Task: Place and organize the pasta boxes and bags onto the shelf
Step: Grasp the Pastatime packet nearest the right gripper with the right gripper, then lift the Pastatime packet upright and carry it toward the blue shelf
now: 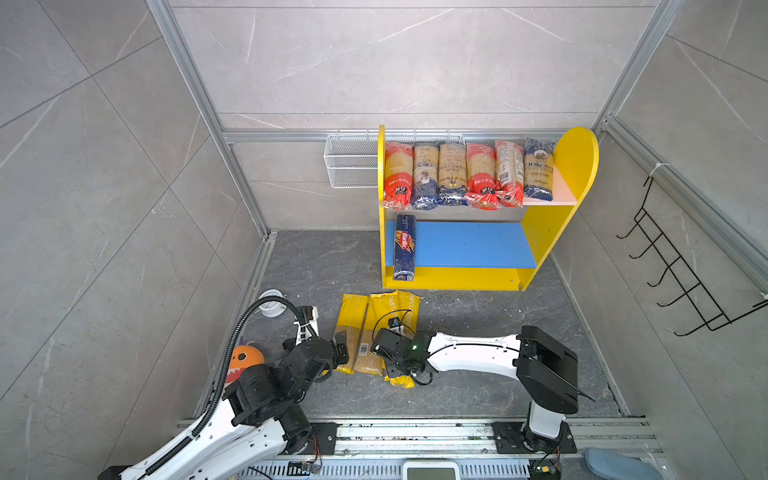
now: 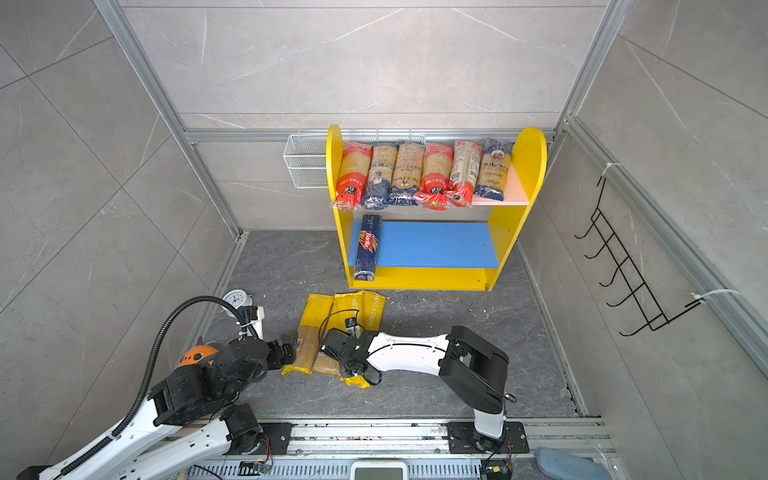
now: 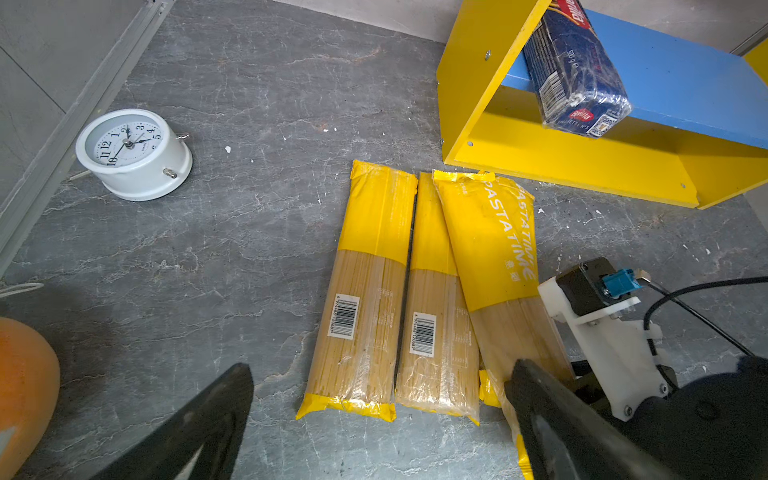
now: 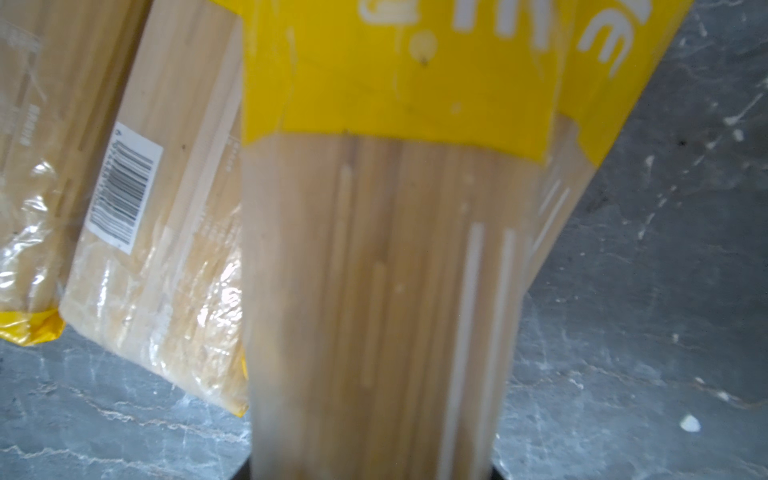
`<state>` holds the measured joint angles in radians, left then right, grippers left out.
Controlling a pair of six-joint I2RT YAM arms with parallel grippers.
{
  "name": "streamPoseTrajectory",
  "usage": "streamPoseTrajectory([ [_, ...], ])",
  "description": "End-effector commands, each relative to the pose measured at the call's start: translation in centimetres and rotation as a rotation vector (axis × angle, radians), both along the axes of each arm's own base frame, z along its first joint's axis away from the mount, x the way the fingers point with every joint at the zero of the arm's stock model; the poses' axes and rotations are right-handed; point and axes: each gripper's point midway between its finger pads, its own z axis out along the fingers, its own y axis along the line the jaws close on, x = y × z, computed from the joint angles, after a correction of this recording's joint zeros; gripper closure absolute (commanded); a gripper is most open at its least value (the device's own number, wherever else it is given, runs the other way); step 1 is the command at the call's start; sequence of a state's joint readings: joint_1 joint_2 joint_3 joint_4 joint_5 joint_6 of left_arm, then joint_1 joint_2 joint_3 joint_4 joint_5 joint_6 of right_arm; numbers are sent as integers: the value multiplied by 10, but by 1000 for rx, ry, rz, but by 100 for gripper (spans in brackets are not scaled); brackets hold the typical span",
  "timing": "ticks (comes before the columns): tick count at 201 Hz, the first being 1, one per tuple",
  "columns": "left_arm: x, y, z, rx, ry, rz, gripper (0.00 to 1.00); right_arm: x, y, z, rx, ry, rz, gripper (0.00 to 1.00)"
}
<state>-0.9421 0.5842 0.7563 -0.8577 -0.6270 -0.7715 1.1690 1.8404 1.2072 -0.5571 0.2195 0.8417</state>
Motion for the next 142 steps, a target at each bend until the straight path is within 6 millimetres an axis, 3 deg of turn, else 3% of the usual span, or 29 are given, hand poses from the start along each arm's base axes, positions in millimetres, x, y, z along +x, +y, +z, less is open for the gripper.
streamPoseTrajectory([
  [1,6,-5,9,-30,-20,17,0,-14,2,-8,17,43,53,99],
  [142,19,-31,-3,-45,13,5,0,-22,-12,33,139,-21,108,100],
])
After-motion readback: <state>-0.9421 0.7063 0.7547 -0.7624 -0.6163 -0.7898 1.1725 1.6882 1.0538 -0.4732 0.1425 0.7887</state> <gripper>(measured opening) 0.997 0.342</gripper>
